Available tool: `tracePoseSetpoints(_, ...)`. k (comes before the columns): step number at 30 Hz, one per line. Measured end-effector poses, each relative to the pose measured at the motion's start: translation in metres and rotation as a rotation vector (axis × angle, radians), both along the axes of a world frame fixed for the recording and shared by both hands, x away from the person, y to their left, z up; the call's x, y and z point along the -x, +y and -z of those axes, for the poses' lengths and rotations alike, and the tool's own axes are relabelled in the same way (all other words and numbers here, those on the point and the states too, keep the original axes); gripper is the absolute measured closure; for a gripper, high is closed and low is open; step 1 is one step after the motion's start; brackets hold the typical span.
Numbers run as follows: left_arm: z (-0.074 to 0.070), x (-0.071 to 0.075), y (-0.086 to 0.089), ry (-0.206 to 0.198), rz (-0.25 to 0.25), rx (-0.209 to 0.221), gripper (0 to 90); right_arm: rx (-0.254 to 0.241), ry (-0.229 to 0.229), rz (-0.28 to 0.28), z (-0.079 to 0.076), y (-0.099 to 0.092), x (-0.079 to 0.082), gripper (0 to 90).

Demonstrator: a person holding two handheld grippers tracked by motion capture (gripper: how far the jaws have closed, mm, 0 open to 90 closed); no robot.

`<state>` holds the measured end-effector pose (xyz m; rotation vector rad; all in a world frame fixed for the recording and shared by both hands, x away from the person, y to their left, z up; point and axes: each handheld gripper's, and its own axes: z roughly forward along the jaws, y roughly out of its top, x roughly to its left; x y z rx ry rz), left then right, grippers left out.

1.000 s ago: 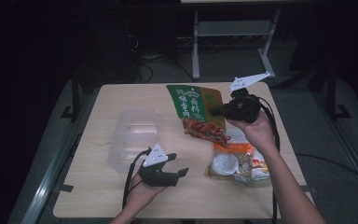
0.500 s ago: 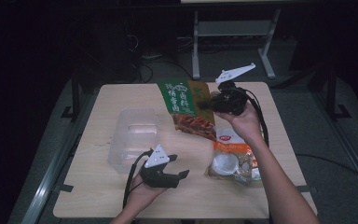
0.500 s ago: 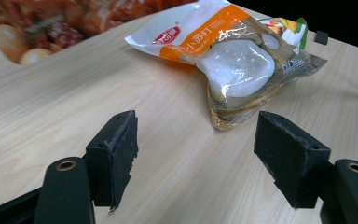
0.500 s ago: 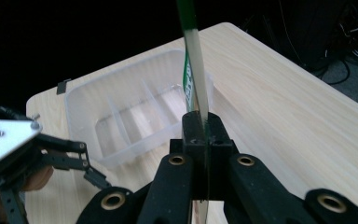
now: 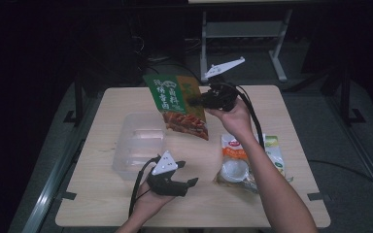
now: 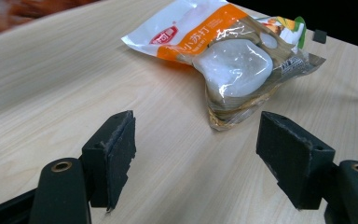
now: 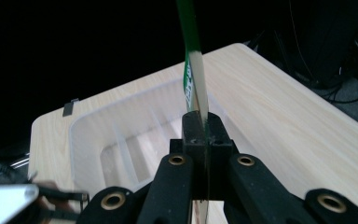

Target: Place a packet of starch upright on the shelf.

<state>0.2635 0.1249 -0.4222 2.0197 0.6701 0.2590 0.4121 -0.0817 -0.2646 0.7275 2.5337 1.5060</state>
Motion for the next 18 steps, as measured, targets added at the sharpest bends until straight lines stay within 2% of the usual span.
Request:
tracePoseSetpoints(4, 0.001, 0.0, 0.0, -0.003, 0.004, -0.012, 27.6, -0.007, -0.009, -0.009, -0.004, 0.014, -0.004, 89.8)
tracePoseSetpoints(8, 0.002, -0.001, 0.0, -0.002, 0.0, -0.008, 27.5, -0.024, -0.012, -0.023, -0.006, 0.028, -0.009, 89.8)
tracePoseSetpoints(13, 0.003, 0.0, -0.001, 0.003, -0.006, 0.001, 27.4, -0.023, -0.021, -0.036, -0.006, 0.043, -0.015, 89.8)
tracePoseSetpoints(17, 0.003, 0.0, -0.001, 0.006, -0.003, -0.001, 27.3, -0.046, -0.015, -0.04, -0.005, 0.054, -0.021, 89.8)
tracePoseSetpoints(18, 0.003, -0.001, 0.0, 0.002, 0.002, -0.013, 27.2, -0.053, -0.014, -0.043, -0.005, 0.057, -0.023, 89.8)
